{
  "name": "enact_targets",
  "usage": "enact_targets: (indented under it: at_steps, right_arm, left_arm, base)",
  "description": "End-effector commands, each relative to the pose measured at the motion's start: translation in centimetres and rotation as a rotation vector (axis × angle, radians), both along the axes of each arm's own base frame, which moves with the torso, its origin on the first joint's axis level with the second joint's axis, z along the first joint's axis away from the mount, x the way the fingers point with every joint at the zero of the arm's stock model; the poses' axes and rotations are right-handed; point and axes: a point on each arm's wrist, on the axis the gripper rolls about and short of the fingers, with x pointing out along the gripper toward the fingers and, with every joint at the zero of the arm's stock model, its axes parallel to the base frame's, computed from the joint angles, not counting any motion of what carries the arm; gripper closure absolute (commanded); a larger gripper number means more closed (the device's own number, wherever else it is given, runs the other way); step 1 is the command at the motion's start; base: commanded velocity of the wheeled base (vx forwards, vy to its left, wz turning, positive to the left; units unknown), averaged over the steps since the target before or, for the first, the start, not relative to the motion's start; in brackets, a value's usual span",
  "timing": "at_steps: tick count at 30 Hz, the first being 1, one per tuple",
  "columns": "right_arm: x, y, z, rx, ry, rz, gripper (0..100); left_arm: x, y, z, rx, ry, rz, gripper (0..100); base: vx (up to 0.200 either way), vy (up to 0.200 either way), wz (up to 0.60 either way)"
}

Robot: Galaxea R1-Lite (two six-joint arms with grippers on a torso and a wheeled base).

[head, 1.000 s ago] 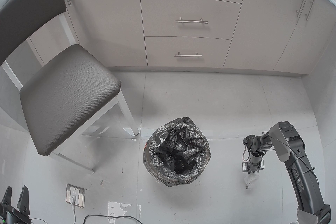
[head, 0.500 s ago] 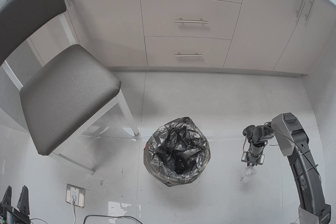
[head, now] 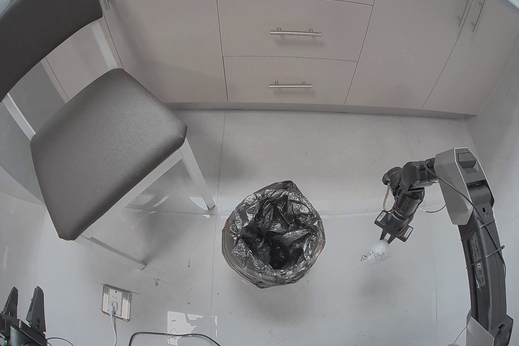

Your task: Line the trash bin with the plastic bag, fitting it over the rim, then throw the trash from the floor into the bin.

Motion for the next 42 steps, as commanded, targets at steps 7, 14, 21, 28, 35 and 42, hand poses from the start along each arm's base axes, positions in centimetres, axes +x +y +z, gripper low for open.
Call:
enact_targets:
  at_steps: [7,14,21,28,35,42]
  right_arm:
    - [-0.2,-0.5,5.9,0.285,-0.023,-0.184,100]
    - [-0.4,0.6,7.3,0.348,-0.019,-0.196,100]
    - [-0.2,4.6,11.3,0.406,-0.142,-0.098,100]
    - [-1.6,7.4,15.3,0.42,-0.178,-0.027,100]
    - [-3.3,9.8,17.6,0.423,-0.158,0.032,100]
    - [-4.3,12.9,18.1,0.427,-0.161,0.108,100]
  left_arm:
    - [-0.1,0.0,0.0,0.0,-0.016,0.0,0]
    - [-0.1,0.0,0.0,0.0,-0.016,0.002,0]
    - [-0.1,0.0,0.0,0.0,-0.016,0.002,0]
    - [-0.2,0.0,0.0,-0.045,-0.027,0.004,0]
    - [-0.2,0.0,0.0,-0.047,-0.027,0.005,0]
    - [-0.2,0.0,0.0,-0.062,-0.03,0.007,0]
  base:
    - [0.0,0.0,0.0]
    - [0.0,0.0,0.0]
    - [0.0,0.0,0.0]
    - [0.0,0.0,0.0]
    - [0.0,0.0,0.0]
    - [0.0,0.0,0.0]
